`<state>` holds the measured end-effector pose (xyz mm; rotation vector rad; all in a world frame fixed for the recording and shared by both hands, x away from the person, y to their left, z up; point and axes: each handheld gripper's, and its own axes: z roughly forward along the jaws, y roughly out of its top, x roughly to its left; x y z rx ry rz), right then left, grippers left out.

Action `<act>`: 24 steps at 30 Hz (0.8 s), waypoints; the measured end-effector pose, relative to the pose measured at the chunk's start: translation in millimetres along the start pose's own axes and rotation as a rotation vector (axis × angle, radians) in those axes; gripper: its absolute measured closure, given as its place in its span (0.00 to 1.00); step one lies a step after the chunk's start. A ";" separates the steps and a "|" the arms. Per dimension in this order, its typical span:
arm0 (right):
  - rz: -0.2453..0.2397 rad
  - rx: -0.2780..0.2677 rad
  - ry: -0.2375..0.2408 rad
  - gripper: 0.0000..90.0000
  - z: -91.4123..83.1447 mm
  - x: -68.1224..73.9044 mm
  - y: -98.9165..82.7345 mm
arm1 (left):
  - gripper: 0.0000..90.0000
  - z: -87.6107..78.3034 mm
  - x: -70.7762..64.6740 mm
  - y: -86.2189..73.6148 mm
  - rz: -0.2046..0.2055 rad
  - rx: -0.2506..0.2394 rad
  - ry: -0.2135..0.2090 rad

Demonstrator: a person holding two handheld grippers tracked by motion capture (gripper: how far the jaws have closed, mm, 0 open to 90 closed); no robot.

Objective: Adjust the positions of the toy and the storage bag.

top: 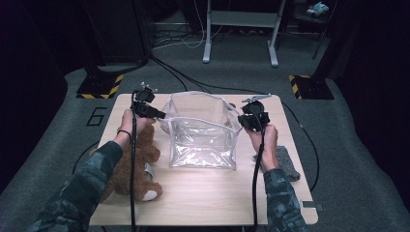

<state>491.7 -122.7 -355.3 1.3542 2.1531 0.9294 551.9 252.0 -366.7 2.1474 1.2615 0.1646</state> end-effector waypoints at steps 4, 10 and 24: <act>-0.011 -0.004 0.007 0.97 -3.0 3.4 0.2 | 0.88 -0.6 -1.0 -2.3 0.008 0.008 -0.012; -0.011 -0.033 0.021 0.84 -6.1 6.6 -2.3 | 0.64 -0.3 2.2 -3.0 -0.022 -0.007 -0.011; 0.029 -0.132 0.046 0.31 -49.5 -9.5 -28.4 | 0.20 -39.3 13.5 -21.5 -0.072 -0.100 0.023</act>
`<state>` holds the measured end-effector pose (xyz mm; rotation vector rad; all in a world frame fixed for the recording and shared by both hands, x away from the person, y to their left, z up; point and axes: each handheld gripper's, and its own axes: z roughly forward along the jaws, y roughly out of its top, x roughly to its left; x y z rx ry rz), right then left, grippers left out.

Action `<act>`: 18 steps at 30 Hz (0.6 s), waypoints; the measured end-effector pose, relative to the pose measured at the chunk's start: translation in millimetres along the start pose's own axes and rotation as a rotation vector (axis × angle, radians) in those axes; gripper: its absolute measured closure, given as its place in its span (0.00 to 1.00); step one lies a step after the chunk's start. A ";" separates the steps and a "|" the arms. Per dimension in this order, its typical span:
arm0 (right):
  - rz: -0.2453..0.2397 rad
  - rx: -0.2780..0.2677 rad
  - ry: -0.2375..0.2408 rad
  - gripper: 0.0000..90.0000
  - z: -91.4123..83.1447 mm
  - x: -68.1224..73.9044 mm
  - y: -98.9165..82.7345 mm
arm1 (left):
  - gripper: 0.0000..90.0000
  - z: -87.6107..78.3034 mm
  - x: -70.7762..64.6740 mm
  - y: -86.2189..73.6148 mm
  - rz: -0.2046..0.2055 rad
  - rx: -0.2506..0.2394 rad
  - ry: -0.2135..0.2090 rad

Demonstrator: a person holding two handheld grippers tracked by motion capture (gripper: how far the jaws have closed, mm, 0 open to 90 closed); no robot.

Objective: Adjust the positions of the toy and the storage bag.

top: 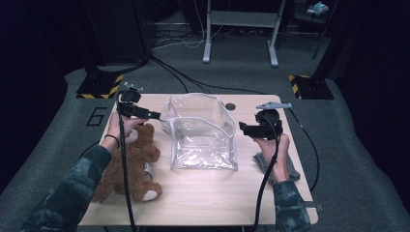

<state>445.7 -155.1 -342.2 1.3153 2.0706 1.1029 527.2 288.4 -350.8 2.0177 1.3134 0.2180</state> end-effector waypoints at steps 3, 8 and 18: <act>0.016 -0.005 0.002 0.26 -10.2 -3.3 -9.5 | 0.16 -6.5 3.1 -7.2 -0.023 -0.011 0.005; 0.030 0.009 0.002 0.18 -12.2 -8.9 -33.9 | 0.11 -13.8 9.7 -20.9 -0.030 -0.012 0.013; 0.046 0.040 0.035 0.08 14.2 7.3 -106.3 | 0.05 -23.8 14.6 -54.5 -0.021 -0.028 0.049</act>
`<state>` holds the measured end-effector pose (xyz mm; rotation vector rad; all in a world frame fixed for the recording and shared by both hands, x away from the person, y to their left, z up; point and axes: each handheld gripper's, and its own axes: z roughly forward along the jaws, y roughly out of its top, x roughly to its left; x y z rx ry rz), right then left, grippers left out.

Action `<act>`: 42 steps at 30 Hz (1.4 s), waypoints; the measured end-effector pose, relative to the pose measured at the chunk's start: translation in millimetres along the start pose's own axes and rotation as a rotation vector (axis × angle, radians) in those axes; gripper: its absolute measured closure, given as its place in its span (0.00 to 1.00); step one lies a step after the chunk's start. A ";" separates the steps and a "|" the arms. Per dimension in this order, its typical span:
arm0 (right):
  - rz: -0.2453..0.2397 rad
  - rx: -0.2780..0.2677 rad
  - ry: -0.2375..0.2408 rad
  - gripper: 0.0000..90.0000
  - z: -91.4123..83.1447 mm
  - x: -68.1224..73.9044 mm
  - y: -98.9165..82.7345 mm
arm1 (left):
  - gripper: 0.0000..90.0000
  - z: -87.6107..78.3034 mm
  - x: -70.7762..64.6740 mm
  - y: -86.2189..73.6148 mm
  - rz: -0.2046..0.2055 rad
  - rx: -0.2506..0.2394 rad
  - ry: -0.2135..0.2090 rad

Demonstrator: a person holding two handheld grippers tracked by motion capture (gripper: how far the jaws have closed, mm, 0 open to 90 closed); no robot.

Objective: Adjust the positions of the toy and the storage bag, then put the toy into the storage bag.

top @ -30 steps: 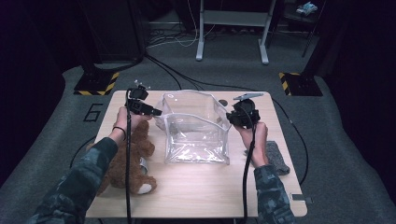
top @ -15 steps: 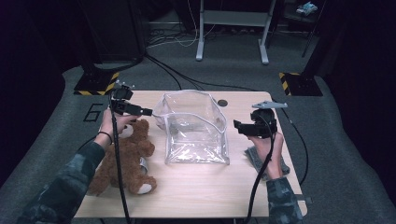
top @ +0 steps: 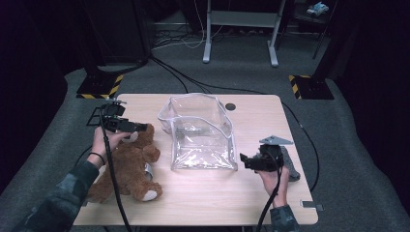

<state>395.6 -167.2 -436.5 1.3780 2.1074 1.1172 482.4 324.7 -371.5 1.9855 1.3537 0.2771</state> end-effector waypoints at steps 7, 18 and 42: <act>-0.014 0.034 0.003 0.01 28.1 12.3 -41.7 | 0.02 1.2 4.4 -18.5 -0.001 0.007 0.025; -0.021 0.090 -0.035 0.01 49.2 14.8 -74.0 | 0.00 -6.1 9.1 -38.5 -0.015 -0.013 0.048; -0.061 0.104 -0.064 0.05 53.5 20.7 -78.6 | 0.00 45.1 34.9 -69.0 -0.139 0.147 0.102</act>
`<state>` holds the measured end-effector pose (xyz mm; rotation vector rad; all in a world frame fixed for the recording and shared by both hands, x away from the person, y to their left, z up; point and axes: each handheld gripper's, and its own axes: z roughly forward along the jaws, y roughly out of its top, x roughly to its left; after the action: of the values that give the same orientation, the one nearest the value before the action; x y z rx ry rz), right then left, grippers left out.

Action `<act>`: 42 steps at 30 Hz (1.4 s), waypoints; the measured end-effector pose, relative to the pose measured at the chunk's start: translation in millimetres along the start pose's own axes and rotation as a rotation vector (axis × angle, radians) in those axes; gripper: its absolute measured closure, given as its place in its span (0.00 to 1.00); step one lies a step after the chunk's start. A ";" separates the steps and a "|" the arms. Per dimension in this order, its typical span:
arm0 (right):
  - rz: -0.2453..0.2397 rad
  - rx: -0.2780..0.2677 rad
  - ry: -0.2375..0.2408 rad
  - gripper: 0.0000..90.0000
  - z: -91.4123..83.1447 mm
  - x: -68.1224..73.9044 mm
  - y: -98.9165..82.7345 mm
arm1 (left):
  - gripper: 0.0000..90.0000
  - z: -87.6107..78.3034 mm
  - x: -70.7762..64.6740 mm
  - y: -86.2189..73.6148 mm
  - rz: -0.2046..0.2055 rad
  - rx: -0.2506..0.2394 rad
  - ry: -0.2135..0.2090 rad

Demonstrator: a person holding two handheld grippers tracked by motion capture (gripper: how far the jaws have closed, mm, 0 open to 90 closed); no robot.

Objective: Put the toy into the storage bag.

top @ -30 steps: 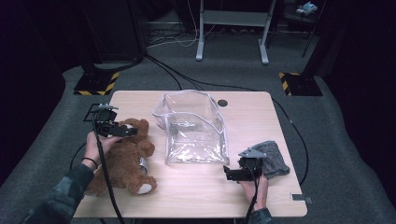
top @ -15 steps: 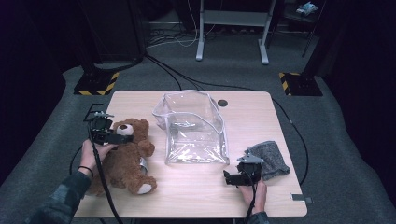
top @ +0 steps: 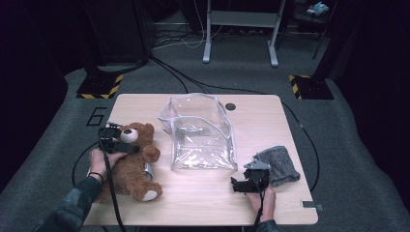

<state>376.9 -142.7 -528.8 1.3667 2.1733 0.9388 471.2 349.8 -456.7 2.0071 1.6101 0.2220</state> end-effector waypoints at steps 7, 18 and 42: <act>0.002 0.000 -0.001 0.05 0.0 0.3 -0.1 | 0.00 11.2 -2.6 -3.0 0.007 -0.005 0.022; 0.008 -0.007 -0.008 0.08 -0.1 -0.6 -0.5 | 0.29 15.2 -1.9 -13.6 0.036 -0.061 0.002; 0.036 -0.025 -0.009 0.08 -0.5 -2.5 -1.3 | 0.51 -24.6 -3.8 -16.2 0.074 -0.234 -0.061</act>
<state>376.8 -145.4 -529.5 1.3996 2.1301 0.9675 445.3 356.1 -443.6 1.8768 1.4039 0.3562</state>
